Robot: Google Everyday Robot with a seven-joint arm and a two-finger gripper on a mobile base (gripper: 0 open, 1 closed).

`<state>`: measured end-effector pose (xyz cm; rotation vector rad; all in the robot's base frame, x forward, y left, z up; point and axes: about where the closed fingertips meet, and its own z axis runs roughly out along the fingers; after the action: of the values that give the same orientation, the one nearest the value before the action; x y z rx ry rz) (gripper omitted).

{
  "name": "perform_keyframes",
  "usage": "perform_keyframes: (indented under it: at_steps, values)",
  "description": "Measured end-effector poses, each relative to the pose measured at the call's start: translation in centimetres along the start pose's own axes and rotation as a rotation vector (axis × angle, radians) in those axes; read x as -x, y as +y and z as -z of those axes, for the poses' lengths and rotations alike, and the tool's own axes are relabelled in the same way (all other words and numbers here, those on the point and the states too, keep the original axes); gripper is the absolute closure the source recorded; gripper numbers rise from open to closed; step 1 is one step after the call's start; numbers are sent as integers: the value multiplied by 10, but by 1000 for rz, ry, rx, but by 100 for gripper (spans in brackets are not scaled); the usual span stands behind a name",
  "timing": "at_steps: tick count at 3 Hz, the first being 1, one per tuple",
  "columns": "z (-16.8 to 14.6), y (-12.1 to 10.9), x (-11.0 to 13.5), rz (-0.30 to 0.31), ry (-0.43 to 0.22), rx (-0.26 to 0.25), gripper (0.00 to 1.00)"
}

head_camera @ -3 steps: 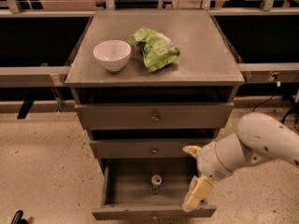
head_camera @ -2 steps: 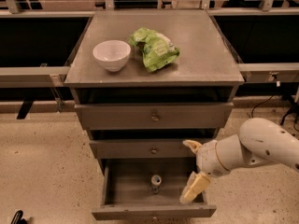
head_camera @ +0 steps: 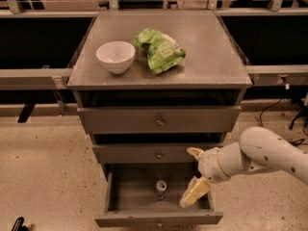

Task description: Pick redbull can from bottom drawer and place on counter

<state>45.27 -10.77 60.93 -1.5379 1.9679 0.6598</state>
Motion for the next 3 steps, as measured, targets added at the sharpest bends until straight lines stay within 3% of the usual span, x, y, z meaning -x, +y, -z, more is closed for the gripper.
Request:
perform_keyframes:
  at_steps: [1,2,3]
  values:
    - [-58,-6,-20,-59,-112,12,0]
    - [-123,-6,-33,-39,-263,-40,0]
    - [-122,-7,-32,-37,-262,-40,0]
